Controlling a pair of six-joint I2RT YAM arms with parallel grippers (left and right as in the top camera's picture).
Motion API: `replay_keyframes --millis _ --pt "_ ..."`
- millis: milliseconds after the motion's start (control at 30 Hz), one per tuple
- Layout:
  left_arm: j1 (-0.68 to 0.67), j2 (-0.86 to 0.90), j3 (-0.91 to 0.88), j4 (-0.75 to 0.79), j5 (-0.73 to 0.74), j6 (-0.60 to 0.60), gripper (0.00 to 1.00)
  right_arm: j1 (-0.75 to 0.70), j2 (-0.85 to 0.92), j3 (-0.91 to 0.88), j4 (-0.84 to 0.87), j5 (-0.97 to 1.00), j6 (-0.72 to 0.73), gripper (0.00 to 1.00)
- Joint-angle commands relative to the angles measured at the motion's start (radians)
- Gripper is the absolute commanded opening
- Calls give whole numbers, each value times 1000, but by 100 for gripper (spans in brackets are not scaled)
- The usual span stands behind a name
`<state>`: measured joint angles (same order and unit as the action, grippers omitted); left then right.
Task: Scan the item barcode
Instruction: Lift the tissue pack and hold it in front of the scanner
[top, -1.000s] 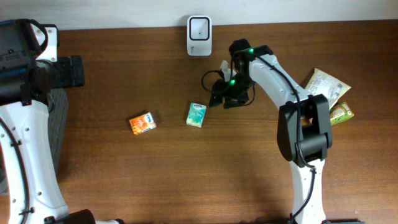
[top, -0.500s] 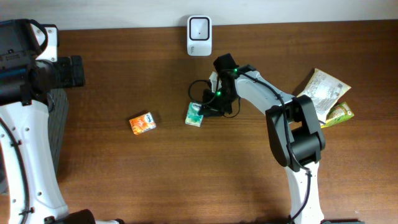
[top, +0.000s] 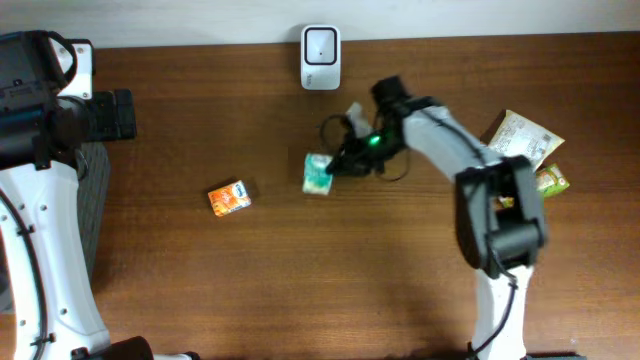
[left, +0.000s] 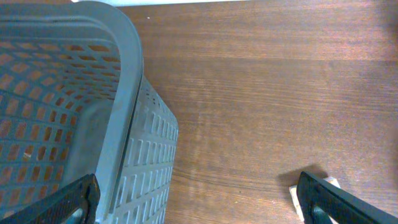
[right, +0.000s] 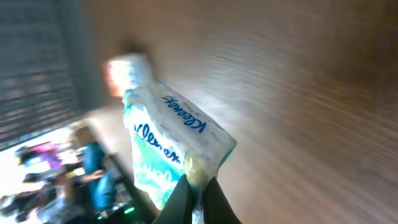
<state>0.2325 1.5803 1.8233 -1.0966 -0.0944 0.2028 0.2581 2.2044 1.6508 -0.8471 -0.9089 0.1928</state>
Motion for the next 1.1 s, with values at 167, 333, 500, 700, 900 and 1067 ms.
replay_keyframes --millis 167,333,500,700,900,1067 --pt "6 0 -2 2 -4 16 99 -169 -129 4 -96 -533 -348 4" --pt "6 0 -2 2 -4 16 99 -187 -129 4 -87 -644 -399 4" --pt "6 0 -2 2 -4 16 99 -187 -129 5 -87 -644 -386 4" --pt "6 0 -2 2 -4 16 99 -187 -130 24 -80 -644 -336 4" --pt "6 0 -2 2 -4 16 99 -188 -130 154 -80 -643 -199 4" --pt "6 0 -2 2 -4 16 99 -185 -130 222 66 -642 58 4"
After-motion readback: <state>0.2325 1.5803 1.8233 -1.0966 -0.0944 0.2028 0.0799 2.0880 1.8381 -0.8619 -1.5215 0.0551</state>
